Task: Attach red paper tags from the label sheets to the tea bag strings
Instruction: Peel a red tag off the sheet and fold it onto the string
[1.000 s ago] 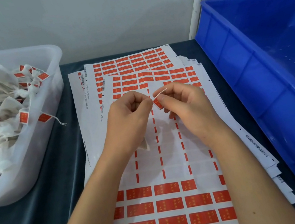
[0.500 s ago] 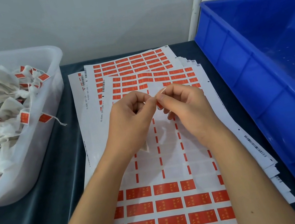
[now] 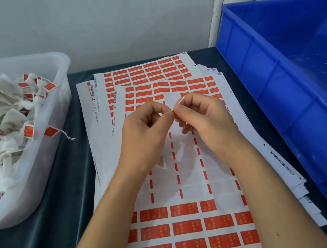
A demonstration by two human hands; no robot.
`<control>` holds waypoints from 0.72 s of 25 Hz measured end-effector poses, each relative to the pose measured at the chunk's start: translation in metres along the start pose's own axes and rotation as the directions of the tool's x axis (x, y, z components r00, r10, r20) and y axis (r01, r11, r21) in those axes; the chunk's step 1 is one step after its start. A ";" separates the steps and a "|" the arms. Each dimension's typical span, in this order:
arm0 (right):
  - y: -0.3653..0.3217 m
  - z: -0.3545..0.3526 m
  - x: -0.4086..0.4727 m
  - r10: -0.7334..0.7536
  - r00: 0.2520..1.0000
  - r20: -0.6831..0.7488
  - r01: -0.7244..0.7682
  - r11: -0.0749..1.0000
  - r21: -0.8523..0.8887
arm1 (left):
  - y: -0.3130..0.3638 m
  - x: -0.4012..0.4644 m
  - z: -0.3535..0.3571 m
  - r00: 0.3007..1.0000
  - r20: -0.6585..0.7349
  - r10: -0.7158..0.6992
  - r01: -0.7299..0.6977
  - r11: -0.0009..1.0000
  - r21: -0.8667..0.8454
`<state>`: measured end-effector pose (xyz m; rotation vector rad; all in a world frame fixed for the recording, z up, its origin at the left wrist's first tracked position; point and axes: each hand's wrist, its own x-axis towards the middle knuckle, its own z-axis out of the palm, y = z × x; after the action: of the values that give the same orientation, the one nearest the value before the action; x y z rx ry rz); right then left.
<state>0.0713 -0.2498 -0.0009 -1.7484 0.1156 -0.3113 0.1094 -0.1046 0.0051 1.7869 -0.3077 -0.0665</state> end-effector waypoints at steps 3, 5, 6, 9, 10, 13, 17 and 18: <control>0.000 0.001 0.001 -0.007 1.000 0.009 0.007 1.000 0.003 | -0.001 -0.001 -0.001 1.000 0.014 0.003 -0.003 1.000 -0.009; 0.001 0.001 0.001 -0.010 1.000 0.006 0.010 1.000 0.011 | -0.002 -0.001 0.001 1.000 0.010 0.015 -0.015 1.000 -0.009; 0.001 0.002 0.002 -0.005 1.000 0.000 0.005 1.000 0.020 | -0.002 -0.001 0.002 1.000 0.003 0.019 -0.019 1.000 -0.002; 0.003 0.005 0.003 0.020 1.000 -0.013 -0.020 0.999 0.043 | -0.003 0.000 0.004 1.000 -0.007 0.004 -0.004 1.000 0.013; 0.003 0.005 0.003 0.022 1.000 -0.011 -0.021 0.999 0.043 | -0.003 0.001 0.004 1.000 -0.005 -0.002 0.002 1.000 0.012; 0.003 0.005 0.003 0.000 1.000 -0.004 0.000 1.000 0.012 | -0.004 0.001 0.003 1.000 0.019 0.002 -0.002 1.000 0.028; 0.003 0.005 0.003 -0.021 1.000 -0.005 0.021 1.000 -0.005 | -0.004 0.000 0.003 1.000 0.020 0.009 -0.010 1.000 0.020; 0.003 0.005 0.003 -0.020 1.000 -0.004 0.020 1.000 -0.005 | -0.004 0.000 0.003 1.000 0.011 0.010 -0.010 1.000 0.007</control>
<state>0.0755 -0.2462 -0.0047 -1.7548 0.1022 -0.3289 0.1097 -0.1063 0.0007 1.7925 -0.3247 -0.0682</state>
